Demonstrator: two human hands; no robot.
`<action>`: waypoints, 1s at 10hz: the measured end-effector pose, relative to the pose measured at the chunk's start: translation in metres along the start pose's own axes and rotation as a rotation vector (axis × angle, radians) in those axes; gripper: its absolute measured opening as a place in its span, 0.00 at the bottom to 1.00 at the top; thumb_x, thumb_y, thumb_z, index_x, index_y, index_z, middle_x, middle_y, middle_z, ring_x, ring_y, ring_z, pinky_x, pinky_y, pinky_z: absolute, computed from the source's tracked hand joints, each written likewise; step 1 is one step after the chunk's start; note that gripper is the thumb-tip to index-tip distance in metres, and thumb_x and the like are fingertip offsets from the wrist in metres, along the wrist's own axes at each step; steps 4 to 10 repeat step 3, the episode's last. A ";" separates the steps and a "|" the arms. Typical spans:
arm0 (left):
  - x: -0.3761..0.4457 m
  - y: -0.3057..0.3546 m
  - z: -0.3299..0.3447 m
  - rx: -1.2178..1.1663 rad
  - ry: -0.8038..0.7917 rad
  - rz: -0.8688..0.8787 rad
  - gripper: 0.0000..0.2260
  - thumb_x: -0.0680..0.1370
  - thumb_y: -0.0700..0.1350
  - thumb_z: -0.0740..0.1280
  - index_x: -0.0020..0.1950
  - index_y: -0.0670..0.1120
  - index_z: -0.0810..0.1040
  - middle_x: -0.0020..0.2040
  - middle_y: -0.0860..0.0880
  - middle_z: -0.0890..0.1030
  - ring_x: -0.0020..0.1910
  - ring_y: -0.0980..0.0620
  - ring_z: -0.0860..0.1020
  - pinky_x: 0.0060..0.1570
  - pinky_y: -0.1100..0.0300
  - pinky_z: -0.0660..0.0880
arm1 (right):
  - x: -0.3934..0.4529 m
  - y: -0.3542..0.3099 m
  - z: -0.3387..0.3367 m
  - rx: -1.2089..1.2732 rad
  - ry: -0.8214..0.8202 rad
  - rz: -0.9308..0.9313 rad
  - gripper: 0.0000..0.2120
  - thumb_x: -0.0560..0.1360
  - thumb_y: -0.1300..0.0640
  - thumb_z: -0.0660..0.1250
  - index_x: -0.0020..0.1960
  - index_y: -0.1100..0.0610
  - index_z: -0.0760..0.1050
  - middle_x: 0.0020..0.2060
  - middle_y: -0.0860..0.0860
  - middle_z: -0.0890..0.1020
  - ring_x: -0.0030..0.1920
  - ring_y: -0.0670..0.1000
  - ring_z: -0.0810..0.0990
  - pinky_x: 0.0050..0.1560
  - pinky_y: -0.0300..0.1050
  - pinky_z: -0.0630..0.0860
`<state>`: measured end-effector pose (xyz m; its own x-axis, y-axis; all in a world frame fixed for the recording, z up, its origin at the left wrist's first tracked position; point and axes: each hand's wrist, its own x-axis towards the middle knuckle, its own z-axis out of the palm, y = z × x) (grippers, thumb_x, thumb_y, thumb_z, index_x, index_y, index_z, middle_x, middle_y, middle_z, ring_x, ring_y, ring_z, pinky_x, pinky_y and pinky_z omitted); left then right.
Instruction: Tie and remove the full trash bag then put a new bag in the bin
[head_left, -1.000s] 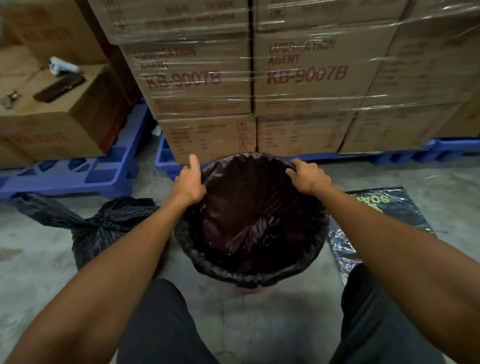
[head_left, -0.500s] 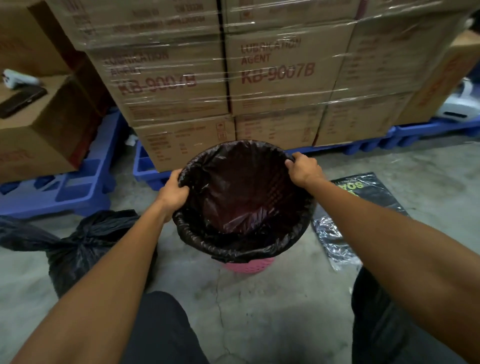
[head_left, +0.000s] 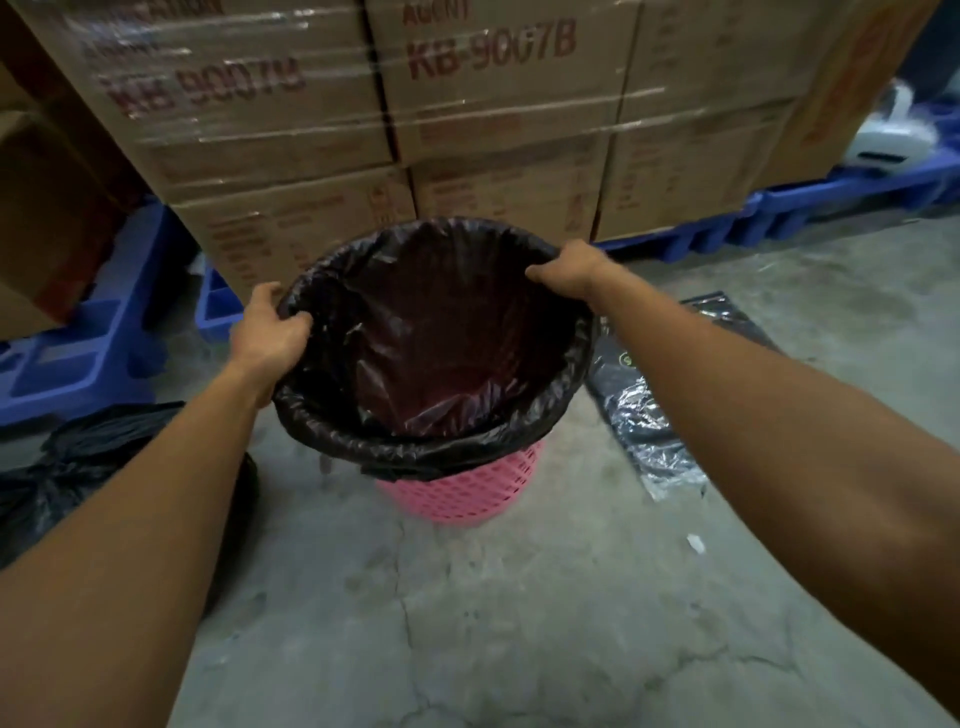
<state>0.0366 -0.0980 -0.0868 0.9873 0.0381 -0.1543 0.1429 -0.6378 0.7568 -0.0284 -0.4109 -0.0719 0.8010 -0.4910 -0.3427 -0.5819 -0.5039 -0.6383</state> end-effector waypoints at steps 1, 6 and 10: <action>-0.011 0.008 0.001 0.063 0.155 0.071 0.25 0.79 0.50 0.64 0.75 0.49 0.65 0.65 0.41 0.77 0.66 0.39 0.73 0.65 0.48 0.69 | -0.009 -0.003 -0.001 -0.263 0.180 -0.140 0.31 0.77 0.37 0.60 0.73 0.55 0.65 0.70 0.59 0.70 0.69 0.63 0.69 0.66 0.58 0.69; -0.061 0.030 -0.003 0.285 0.350 0.201 0.23 0.78 0.50 0.63 0.74 0.50 0.67 0.71 0.39 0.70 0.71 0.36 0.66 0.71 0.37 0.59 | -0.037 -0.016 -0.005 -0.300 0.239 -0.435 0.23 0.78 0.40 0.60 0.66 0.52 0.73 0.65 0.56 0.75 0.65 0.61 0.73 0.62 0.56 0.72; -0.061 0.030 -0.003 0.285 0.350 0.201 0.23 0.78 0.50 0.63 0.74 0.50 0.67 0.71 0.39 0.70 0.71 0.36 0.66 0.71 0.37 0.59 | -0.037 -0.016 -0.005 -0.300 0.239 -0.435 0.23 0.78 0.40 0.60 0.66 0.52 0.73 0.65 0.56 0.75 0.65 0.61 0.73 0.62 0.56 0.72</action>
